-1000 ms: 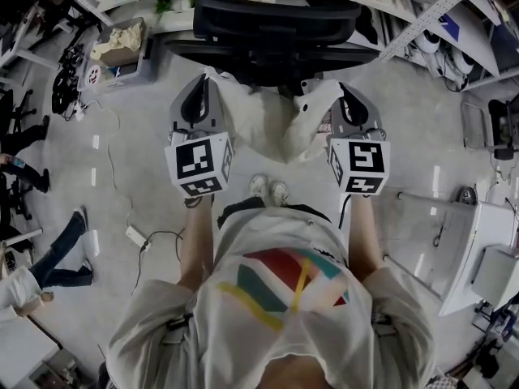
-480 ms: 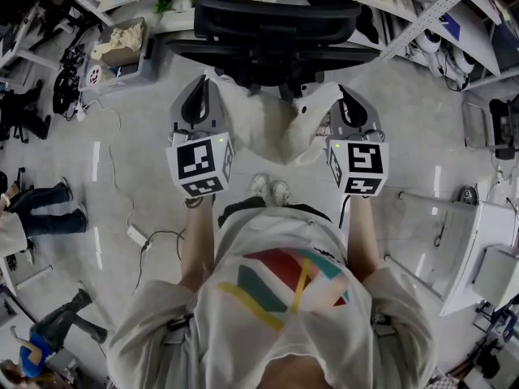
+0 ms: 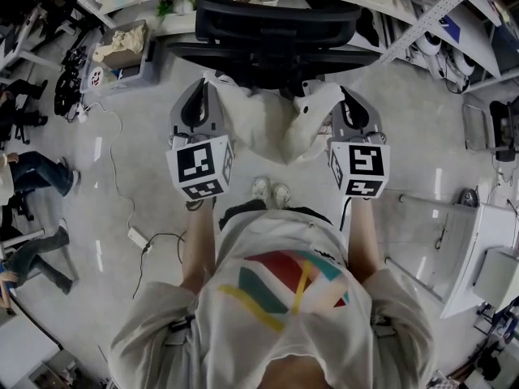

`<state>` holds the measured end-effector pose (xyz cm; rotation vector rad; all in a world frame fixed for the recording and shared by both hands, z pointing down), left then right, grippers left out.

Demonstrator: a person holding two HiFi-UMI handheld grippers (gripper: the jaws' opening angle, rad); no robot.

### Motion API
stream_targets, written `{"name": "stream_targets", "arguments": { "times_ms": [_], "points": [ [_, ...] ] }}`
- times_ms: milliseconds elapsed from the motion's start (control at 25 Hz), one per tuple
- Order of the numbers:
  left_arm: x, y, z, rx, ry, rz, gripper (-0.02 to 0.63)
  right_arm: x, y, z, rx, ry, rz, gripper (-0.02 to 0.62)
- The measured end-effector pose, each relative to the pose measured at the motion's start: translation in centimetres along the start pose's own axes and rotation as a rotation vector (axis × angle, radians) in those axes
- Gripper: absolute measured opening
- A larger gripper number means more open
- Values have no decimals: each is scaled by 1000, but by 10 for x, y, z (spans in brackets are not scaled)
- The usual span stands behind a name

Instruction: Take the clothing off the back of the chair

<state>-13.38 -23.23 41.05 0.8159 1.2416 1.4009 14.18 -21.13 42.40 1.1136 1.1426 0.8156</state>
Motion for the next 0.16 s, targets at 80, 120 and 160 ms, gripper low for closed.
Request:
{"name": "stream_targets", "arguments": {
  "times_ms": [80,120,160],
  "points": [
    [1,0,-1,0,-2,-3,17,0,-1,-1,-1,0,1,11],
    [1,0,-2,0,-3,-4,17,0,-1,-2,-2,-1,1,11],
    [2,0,-2,0,-4,-5,17,0,-2,-2,-4,-2,2,11]
  ]
}}
Point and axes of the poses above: the fingertips, and each gripper's own axes: x backward along the fingers, z to its right, y out of its underside, the point moved 8 cm from there along x, backward along the fingers, and after that the axes turned 11 degrees about -x, right-handed, at the moved point
